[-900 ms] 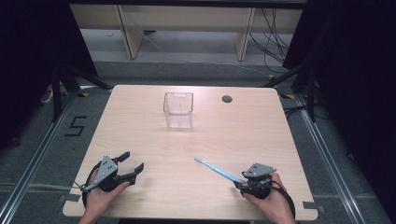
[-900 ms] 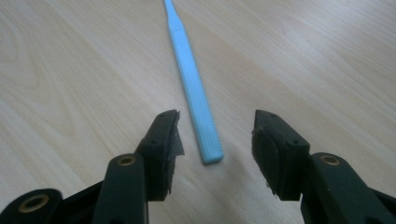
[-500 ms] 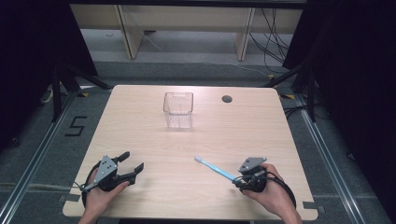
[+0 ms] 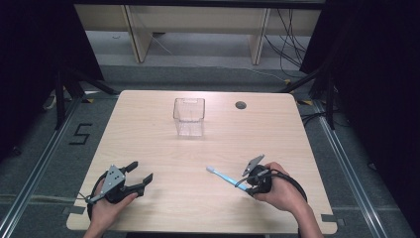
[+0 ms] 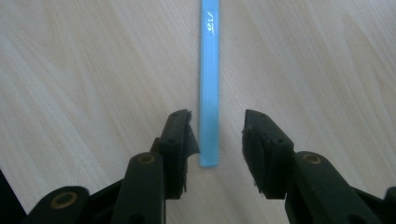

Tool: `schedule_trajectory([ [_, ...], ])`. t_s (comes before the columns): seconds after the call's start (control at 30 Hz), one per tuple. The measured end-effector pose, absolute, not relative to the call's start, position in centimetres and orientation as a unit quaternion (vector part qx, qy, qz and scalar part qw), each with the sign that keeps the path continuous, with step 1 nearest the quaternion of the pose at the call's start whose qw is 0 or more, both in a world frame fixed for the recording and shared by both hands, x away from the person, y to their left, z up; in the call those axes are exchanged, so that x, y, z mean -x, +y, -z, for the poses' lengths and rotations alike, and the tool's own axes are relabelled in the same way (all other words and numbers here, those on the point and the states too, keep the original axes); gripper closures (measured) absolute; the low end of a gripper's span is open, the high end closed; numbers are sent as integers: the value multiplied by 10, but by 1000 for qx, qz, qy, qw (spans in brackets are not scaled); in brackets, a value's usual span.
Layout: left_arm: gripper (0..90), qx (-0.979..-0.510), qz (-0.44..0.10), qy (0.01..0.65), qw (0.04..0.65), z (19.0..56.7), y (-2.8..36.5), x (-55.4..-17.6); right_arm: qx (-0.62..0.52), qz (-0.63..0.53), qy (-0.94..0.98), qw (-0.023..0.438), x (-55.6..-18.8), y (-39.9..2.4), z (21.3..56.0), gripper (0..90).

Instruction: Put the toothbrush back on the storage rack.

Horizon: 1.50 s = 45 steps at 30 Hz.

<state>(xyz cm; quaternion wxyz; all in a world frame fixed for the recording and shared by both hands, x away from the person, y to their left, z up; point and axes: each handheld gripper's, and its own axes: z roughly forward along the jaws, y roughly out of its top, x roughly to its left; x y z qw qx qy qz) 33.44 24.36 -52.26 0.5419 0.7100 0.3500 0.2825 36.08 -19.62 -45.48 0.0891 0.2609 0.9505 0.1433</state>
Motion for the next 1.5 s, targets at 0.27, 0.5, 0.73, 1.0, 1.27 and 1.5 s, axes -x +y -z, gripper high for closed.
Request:
schedule_trajectory([
  [0.27,258,-710,-281,350,543,523,243,-334,-258,-113,957,69,-372,-184,457,638],
  [0.5,258,-709,-279,352,544,523,244,-334,-260,-87,960,55,-380,-177,457,658],
  [0.73,258,-707,-278,353,545,523,244,-334,-265,-47,963,28,-390,-169,459,683],
  [1.0,257,-708,-277,353,545,523,244,-334,-268,-22,963,22,-399,-163,466,702],
  [1.27,258,-709,-276,352,545,523,244,-334,-270,-7,963,14,-402,-158,472,710],
  [1.5,259,-709,-276,352,545,523,244,-334,-260,-4,965,18,-404,-156,475,728],
])
